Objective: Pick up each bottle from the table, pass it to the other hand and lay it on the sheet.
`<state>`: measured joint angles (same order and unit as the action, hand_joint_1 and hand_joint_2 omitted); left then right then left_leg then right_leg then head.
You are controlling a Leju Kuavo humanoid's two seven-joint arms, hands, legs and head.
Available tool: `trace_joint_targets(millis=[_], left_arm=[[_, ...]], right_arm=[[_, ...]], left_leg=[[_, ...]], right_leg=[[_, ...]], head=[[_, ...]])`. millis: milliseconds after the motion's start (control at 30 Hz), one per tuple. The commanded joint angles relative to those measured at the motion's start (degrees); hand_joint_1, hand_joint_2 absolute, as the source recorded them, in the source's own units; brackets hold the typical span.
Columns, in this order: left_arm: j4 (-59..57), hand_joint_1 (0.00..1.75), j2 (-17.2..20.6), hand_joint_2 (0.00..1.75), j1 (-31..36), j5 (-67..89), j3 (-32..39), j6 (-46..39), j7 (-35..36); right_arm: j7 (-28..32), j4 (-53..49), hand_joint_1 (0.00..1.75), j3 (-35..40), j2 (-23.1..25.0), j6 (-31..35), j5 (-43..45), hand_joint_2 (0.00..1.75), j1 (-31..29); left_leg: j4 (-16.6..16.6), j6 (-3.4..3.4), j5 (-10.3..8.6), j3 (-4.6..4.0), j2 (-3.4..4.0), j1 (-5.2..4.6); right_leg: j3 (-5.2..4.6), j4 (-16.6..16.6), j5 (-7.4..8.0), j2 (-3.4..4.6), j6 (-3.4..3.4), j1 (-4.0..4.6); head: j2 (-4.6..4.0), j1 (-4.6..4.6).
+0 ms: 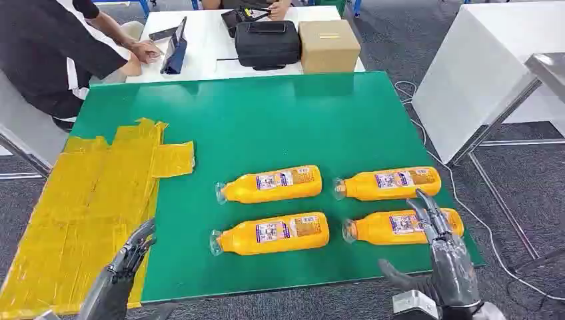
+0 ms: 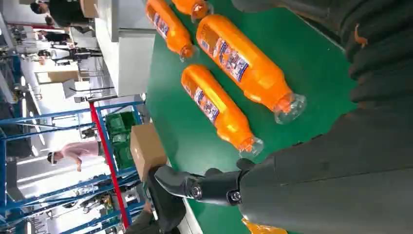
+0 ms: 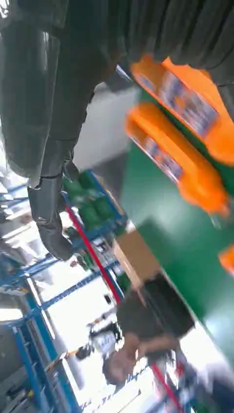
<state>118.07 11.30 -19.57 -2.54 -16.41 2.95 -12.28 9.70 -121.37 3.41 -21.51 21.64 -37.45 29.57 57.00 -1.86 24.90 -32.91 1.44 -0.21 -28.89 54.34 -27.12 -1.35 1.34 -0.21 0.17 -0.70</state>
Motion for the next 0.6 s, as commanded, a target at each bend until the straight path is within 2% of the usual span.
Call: trace_joint_targets(millis=[33,100,200,367,433,533,600], left_arm=[[-2.88,0.00,-3.95,1.75,0.29,-0.10,2.85,1.98,0.31],[-3.39,0.00,-3.55,1.75,0.79,-0.28,2.50,2.67,0.43],[-3.73,0.00,-3.38,1.75,1.16,-0.72,2.65,3.30,0.32],[-3.66,0.00,-3.37,1.75,1.22,-0.78,2.71,3.41,0.32],[-4.04,0.00,-2.92,1.75,1.89,-1.13,2.62,3.46,0.16],[-4.90,0.00,-1.73,1.75,2.67,-1.99,2.35,3.34,-0.81],[-5.26,0.00,-0.34,1.75,2.29,-2.48,1.87,2.05,-2.17]], right_arm=[[-8.03,-0.85,0.00,-2.78,-7.49,3.16,-11.44,1.75,2.68],[-11.07,-0.54,0.00,-3.71,-11.51,0.55,-12.00,1.75,3.96],[-14.81,-0.62,0.00,-7.89,-15.12,-3.73,-13.99,1.75,5.75],[-14.89,-0.56,0.00,-8.42,-15.20,-4.43,-14.28,1.75,5.70],[-16.54,-0.46,0.00,-9.61,-17.61,-6.50,-13.53,1.75,6.62],[-13.80,0.78,0.00,-15.35,-21.21,-10.73,-7.24,1.75,9.98],[-10.72,2.17,0.00,-17.61,-20.27,-13.87,-6.72,1.75,9.54]], left_leg=[[-0.04,0.10,0.03,0.13,-0.13,0.00],[-0.03,0.05,0.03,0.14,-0.08,-0.02],[-0.03,-0.04,0.10,0.22,-0.15,-0.06],[-0.05,-0.03,0.12,0.23,-0.08,-0.03],[-0.06,0.00,0.15,0.33,-0.09,-0.02],[0.00,-0.03,0.12,0.28,-0.16,-0.06],[-0.02,-0.04,0.10,0.29,-0.18,-0.09]], right_leg=[[0.12,-0.05,-0.04,0.06,-0.01,-0.02],[-0.26,-0.02,-0.02,0.03,-0.01,-0.03],[-0.29,-0.01,-0.13,-0.01,0.14,-0.07],[-0.09,-0.05,-0.11,0.05,0.13,-0.05],[0.30,-0.08,-0.14,0.08,0.13,-0.05],[0.20,-0.01,-0.14,0.00,0.16,-0.09],[0.15,-0.03,-0.14,-0.03,0.16,-0.12]], head=[[0.00,0.00],[0.02,0.02],[0.00,0.02],[0.00,0.00],[0.00,0.00],[0.02,0.04],[0.02,0.02]])
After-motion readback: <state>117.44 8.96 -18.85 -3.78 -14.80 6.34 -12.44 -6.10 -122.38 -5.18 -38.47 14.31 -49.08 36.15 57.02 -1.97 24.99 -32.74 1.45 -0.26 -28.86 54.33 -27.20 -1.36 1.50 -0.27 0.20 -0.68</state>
